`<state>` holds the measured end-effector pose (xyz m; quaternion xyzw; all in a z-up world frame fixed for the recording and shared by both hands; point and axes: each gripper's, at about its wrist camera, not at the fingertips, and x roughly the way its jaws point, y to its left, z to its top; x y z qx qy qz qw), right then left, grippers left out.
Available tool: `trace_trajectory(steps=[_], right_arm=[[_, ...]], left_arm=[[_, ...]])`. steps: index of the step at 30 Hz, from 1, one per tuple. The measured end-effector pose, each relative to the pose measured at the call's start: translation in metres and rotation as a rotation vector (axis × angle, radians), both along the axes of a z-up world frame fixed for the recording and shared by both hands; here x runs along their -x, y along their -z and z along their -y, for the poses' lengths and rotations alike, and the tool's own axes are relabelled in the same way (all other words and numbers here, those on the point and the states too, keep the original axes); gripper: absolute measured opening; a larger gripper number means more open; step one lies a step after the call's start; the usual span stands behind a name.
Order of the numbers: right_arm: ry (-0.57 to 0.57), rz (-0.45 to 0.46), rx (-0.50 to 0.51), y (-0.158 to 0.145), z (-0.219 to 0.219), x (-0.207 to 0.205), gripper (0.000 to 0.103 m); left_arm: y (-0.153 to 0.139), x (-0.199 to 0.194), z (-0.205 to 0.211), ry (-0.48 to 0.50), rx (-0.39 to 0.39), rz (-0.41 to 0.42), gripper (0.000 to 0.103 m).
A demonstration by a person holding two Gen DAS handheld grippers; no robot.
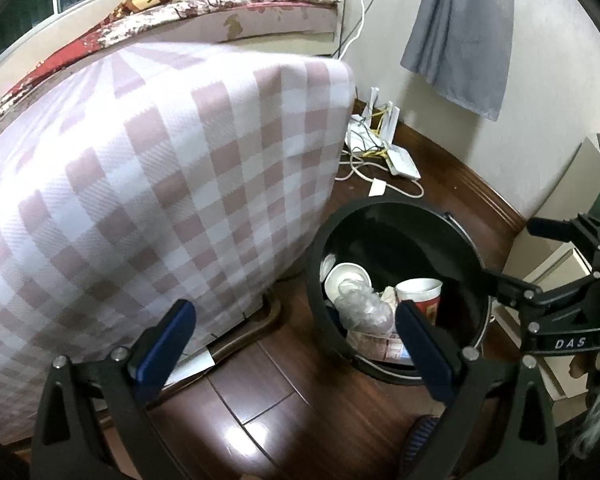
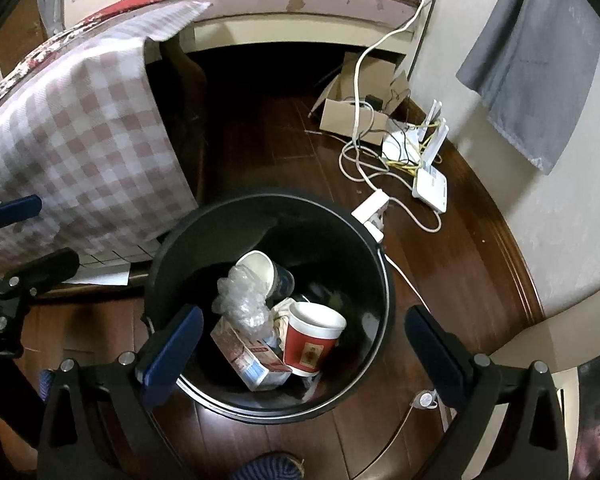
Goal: Collect trash
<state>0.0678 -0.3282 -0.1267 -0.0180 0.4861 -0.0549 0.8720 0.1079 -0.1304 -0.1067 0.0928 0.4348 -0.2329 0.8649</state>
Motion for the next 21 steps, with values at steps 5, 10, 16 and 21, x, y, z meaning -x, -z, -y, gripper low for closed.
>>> trace_trajectory(steps=[5, 10, 16, 21], right_arm=[[-0.014, 0.032, 0.019, -0.025, -0.014, 0.008, 0.102], [-0.006, 0.062, 0.050, -0.052, -0.030, 0.018, 0.102], [0.019, 0.126, 0.026, -0.087, -0.046, 0.032, 0.102], [0.047, 0.166, 0.014, -0.111, -0.058, 0.044, 0.102]], left_arm=[[-0.020, 0.009, -0.007, -0.003, 0.002, 0.024, 0.100], [-0.043, 0.020, -0.017, -0.023, 0.014, 0.059, 0.100], [-0.072, 0.031, -0.033, -0.040, 0.039, 0.103, 0.100], [-0.093, 0.045, -0.044, -0.050, 0.056, 0.141, 0.100]])
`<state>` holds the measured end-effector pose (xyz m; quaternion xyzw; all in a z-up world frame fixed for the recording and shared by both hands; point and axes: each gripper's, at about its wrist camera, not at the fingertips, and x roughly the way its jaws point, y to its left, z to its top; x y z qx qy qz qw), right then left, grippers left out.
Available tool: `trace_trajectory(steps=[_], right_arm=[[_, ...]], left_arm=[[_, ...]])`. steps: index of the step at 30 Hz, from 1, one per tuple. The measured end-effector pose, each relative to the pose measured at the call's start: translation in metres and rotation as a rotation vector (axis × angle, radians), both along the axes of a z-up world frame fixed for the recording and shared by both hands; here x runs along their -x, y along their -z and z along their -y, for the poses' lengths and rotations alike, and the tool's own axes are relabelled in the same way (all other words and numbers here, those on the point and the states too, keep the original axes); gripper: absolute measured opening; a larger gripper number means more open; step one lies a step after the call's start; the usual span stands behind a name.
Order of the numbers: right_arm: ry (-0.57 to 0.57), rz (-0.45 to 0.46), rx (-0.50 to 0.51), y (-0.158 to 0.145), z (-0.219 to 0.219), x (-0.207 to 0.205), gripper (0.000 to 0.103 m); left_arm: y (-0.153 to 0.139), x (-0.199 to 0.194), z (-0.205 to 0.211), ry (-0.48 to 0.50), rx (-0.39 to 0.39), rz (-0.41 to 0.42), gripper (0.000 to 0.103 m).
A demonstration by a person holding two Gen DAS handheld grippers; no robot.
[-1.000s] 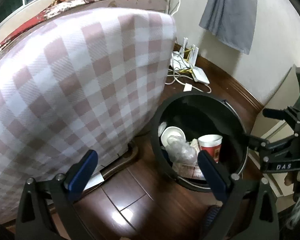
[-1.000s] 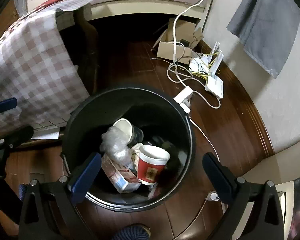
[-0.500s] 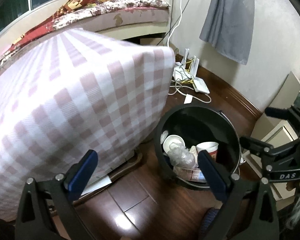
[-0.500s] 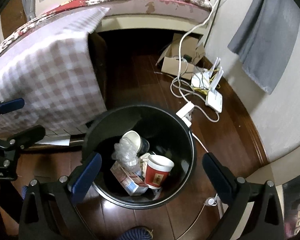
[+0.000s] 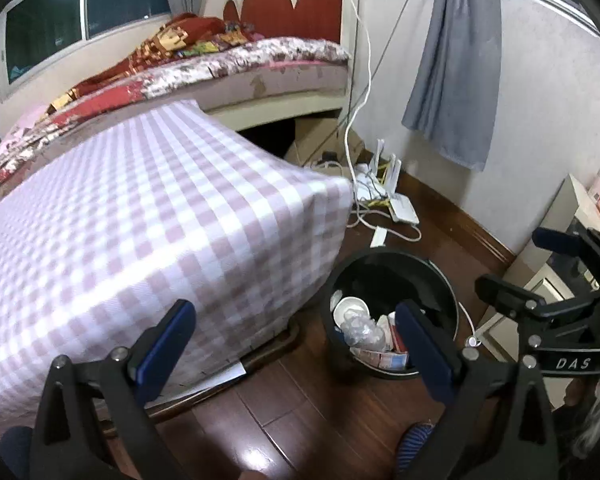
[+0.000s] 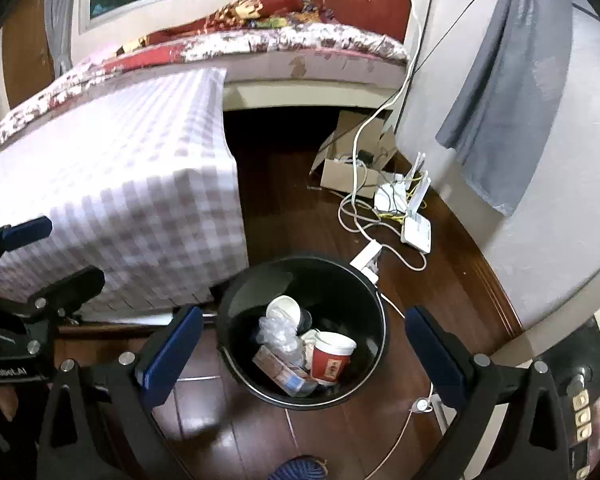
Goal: Collect trash
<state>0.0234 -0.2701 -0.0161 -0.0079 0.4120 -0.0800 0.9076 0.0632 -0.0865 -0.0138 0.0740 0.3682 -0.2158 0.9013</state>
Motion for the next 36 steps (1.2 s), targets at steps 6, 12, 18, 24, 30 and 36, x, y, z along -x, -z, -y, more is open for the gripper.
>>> trace_trajectory(steps=[6, 12, 18, 24, 30, 36], right_arm=[[0.042, 0.037, -0.014, -0.032, -0.011, 0.022, 0.102], [0.054, 0.099, 0.000, -0.070, -0.031, 0.051, 0.102], [0.047, 0.146, 0.035, -0.097, -0.055, 0.073, 0.102], [0.052, 0.205, 0.064, -0.121, -0.068, 0.091, 0.102], [0.063, 0.231, 0.094, -0.134, -0.071, 0.101, 0.102], [0.073, 0.226, 0.090, -0.134, -0.067, 0.103, 0.102]], left_arm=[[-0.025, 0.020, -0.017, -0.015, 0.021, 0.043, 0.100], [-0.055, 0.046, -0.030, -0.006, 0.051, 0.073, 0.100], [-0.082, 0.072, -0.044, -0.003, 0.072, 0.136, 0.101], [-0.103, 0.085, -0.054, 0.001, 0.091, 0.194, 0.102], [-0.111, 0.087, -0.059, -0.005, 0.103, 0.230, 0.102], [-0.109, 0.082, -0.060, -0.019, 0.105, 0.232, 0.102]])
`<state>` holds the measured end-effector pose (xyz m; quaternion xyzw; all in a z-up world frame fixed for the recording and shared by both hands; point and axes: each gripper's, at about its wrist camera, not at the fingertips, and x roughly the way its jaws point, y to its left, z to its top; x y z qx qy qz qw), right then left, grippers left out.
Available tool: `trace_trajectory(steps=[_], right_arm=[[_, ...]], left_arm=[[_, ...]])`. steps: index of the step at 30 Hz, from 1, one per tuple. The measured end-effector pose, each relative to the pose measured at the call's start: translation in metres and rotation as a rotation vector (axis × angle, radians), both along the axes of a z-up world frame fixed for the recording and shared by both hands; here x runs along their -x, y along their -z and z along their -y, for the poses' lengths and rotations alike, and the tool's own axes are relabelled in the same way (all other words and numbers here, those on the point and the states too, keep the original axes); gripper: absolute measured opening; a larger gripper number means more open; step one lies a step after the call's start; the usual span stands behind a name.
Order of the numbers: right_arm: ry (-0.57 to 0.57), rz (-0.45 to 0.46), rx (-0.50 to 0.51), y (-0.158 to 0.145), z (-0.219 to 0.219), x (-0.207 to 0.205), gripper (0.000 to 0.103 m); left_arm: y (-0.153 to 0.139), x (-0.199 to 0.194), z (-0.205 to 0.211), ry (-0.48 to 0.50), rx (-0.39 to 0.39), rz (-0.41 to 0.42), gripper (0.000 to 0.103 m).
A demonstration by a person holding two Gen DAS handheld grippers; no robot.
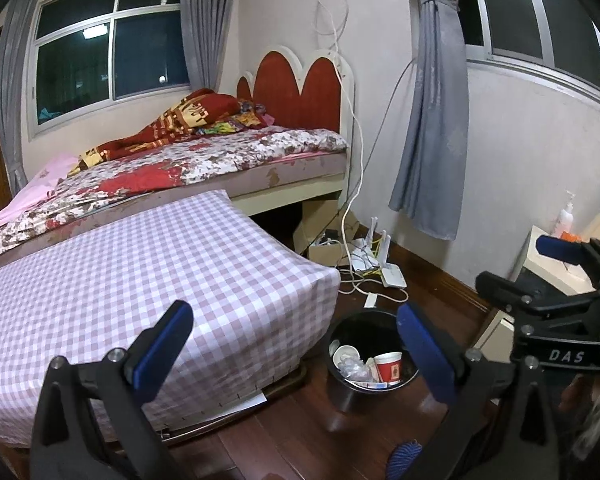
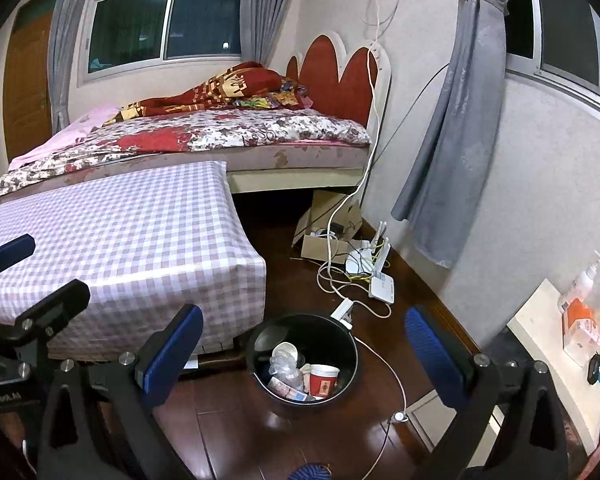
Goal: Collect trash
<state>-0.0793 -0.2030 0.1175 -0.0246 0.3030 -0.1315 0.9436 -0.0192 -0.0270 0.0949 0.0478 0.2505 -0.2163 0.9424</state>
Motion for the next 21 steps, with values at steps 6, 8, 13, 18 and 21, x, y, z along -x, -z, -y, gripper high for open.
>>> trace_trajectory(steps=[6, 8, 13, 18, 21], right_arm=[[0.004, 0.009, -0.005, -0.0015, 0.0008, 0.0041, 0.102], [0.005, 0.010, -0.009, -0.0017, 0.0014, 0.0044, 0.102], [0.007, 0.014, -0.011, -0.0026, 0.0026, 0.0064, 0.102], [0.004, 0.021, -0.022, -0.0055, 0.0037, 0.0086, 0.102], [0.006, 0.021, -0.022, -0.0059, 0.0046, 0.0084, 0.102]], left_arm=[[-0.0014, 0.0041, 0.0013, 0.003, 0.002, 0.003, 0.102], [-0.0011, 0.0040, 0.0018, 0.005, 0.000, 0.006, 0.102], [-0.0015, 0.0039, 0.0031, 0.008, 0.000, 0.005, 0.102], [-0.0013, 0.0048, 0.0039, 0.010, -0.003, 0.006, 0.102], [-0.0014, 0.0040, 0.0035, 0.011, -0.001, 0.003, 0.102]])
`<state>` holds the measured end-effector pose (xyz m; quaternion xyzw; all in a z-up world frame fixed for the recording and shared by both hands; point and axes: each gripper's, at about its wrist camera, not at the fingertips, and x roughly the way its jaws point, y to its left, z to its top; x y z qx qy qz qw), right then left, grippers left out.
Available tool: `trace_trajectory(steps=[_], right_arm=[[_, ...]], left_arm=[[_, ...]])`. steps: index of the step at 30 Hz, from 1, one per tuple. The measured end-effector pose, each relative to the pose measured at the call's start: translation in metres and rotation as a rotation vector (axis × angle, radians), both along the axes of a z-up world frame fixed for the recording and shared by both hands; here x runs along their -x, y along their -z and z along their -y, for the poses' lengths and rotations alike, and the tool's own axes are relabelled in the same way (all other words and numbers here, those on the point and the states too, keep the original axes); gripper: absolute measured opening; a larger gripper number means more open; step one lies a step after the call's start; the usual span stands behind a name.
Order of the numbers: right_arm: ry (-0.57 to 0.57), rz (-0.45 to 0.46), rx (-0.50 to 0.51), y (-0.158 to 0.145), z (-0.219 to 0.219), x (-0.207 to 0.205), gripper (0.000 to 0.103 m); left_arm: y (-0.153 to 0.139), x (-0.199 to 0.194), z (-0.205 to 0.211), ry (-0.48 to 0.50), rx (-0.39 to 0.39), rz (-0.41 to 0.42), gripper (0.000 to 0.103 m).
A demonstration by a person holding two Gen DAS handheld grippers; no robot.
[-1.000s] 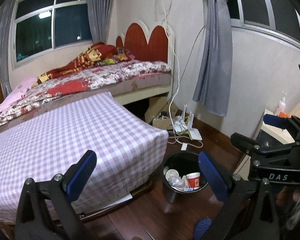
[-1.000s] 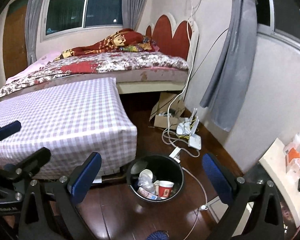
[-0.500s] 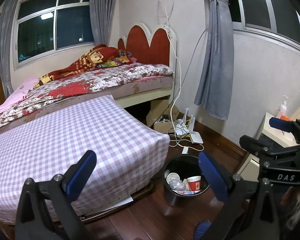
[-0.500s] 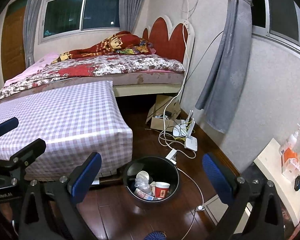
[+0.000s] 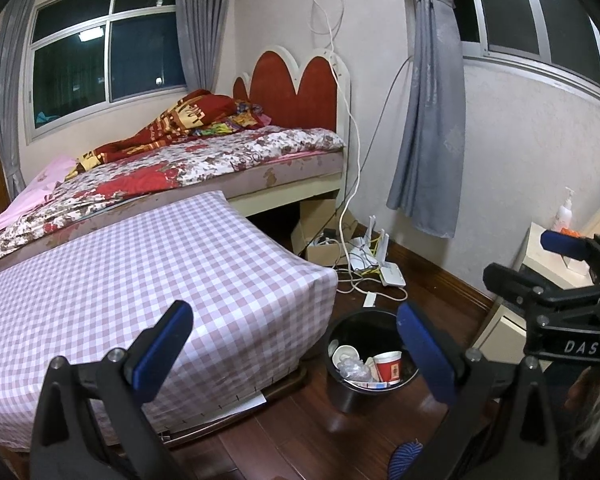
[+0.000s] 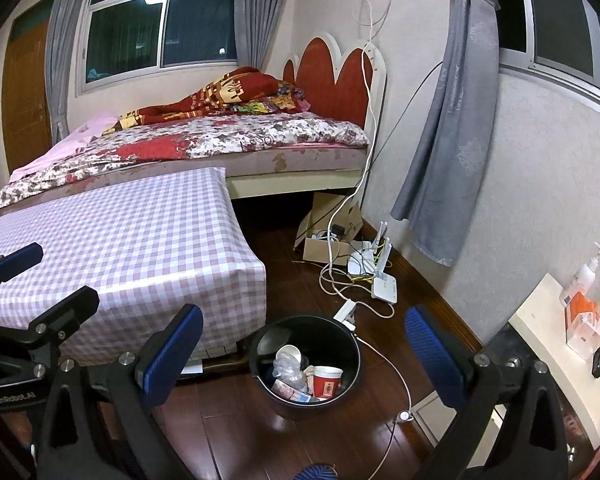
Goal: Collect trash
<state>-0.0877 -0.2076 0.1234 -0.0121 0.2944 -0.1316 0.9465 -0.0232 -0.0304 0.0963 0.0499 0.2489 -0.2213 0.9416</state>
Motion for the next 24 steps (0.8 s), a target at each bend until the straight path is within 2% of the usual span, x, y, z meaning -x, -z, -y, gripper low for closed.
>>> trace_trajectory(steps=[24], right_arm=[[0.009, -0.007, -0.010, 0.0023, 0.0013, -0.0007, 0.102]], left_arm=[[0.0027, 0.0040, 0.0013, -0.002, -0.004, -0.001, 0.102]])
